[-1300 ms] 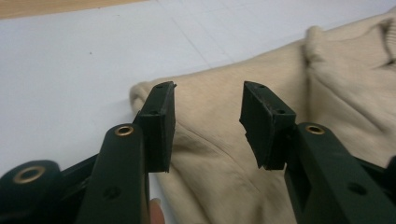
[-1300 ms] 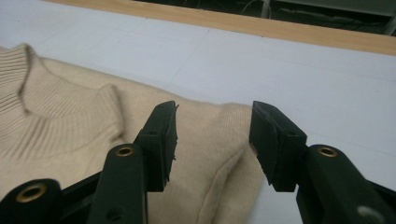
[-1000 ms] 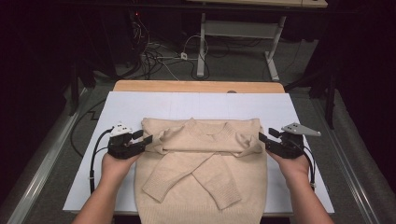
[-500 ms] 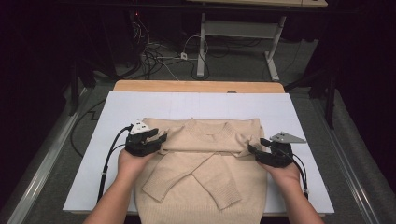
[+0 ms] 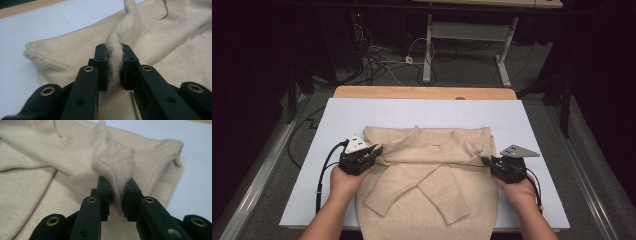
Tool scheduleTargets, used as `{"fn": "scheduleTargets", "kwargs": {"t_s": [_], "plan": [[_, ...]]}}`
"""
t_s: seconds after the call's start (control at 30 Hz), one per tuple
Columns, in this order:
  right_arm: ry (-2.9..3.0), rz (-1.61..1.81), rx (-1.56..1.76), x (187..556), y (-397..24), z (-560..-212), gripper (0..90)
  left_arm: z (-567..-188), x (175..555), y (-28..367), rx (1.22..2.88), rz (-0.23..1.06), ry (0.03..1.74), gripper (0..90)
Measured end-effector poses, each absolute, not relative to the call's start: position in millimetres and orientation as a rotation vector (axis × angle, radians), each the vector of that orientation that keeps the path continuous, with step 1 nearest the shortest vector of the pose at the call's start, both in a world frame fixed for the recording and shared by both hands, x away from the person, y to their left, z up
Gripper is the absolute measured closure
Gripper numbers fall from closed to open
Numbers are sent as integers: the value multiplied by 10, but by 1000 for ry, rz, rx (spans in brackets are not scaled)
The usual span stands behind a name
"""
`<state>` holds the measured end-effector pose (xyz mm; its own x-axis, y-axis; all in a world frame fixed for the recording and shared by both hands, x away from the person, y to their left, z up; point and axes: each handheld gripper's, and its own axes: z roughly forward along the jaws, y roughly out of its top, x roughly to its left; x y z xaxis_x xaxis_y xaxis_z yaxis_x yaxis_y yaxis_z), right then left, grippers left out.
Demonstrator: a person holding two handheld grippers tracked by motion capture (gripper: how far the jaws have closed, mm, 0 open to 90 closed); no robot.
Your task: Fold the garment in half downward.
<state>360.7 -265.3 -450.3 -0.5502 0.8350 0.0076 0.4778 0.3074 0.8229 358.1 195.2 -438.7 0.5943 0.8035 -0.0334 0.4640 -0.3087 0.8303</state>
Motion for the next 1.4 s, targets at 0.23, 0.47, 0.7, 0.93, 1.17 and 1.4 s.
{"fn": "scheduleTargets", "kwargs": {"t_s": [0.23, 0.47, 0.7, 0.93, 1.17, 1.4], "plan": [[2129, 1165, 1117, 3431, -2689, -4403, 797, -4433, 3375, 2138, 1932, 483, 1015, 771], [2142, 1158, 1066, 3221, -2669, -4475, 797, -4552, 3113, 2244, 1936, 451, 990, 771], [2133, 1162, 1053, 3030, -2700, -4482, 797, -4568, 2895, 2245, 1928, 432, 958, 771], [2138, 1157, 1041, 2866, -2720, -4496, 796, -4562, 2742, 2230, 1951, 423, 938, 771], [2146, 1147, 1032, 2689, -2742, -4523, 796, -4553, 2569, 2223, 1965, 424, 925, 771], [2146, 1155, 1004, 2488, -2763, -4637, 795, -4667, 2409, 2256, 1975, 410, 918, 771]]}}
